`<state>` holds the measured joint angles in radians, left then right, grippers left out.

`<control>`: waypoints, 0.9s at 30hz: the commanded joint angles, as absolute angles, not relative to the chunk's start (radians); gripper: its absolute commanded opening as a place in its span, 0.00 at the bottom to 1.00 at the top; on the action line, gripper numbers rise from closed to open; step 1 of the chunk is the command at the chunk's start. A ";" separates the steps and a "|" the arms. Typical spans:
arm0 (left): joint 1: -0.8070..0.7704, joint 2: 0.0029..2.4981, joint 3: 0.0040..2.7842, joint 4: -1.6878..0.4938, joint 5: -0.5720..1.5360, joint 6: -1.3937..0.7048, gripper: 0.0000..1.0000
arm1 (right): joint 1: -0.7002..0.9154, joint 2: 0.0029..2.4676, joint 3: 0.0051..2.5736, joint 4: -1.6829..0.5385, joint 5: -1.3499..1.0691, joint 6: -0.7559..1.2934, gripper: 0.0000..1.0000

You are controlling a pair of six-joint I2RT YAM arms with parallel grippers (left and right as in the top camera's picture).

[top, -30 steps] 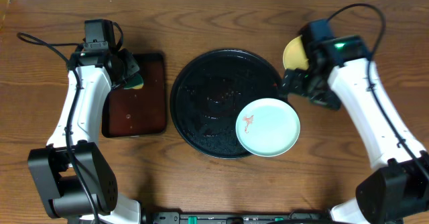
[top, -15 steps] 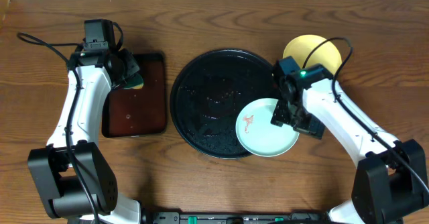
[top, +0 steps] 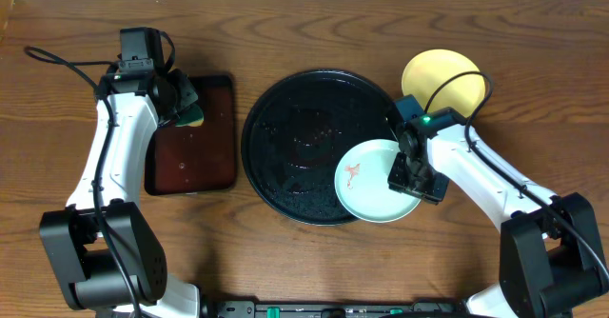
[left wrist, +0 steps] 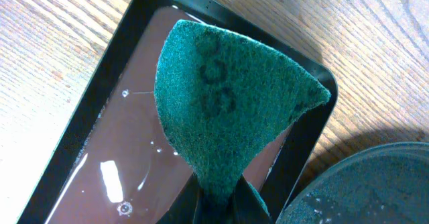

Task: Clean dirty plates on tray and stack at the side
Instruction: 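Grasp the remaining pale green plate rim with the right gripper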

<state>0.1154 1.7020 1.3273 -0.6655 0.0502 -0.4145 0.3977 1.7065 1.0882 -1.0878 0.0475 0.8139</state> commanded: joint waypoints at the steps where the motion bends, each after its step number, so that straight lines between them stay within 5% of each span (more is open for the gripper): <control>1: 0.120 1.712 1.328 -0.665 0.049 -0.401 0.07 | 0.399 1.711 1.068 -1.084 0.032 0.810 0.41; 7: 0.120 1.712 1.328 -0.665 0.049 -0.401 0.08 | 0.400 1.711 1.072 -1.063 0.032 0.758 0.22; 11: 0.119 1.712 1.328 -0.665 0.049 -0.401 0.07 | 0.400 1.711 1.099 -1.063 0.009 0.711 0.01; 27: 0.118 1.712 1.328 -0.664 0.051 -0.400 0.07 | 0.401 1.739 1.196 -0.633 -0.078 0.362 0.01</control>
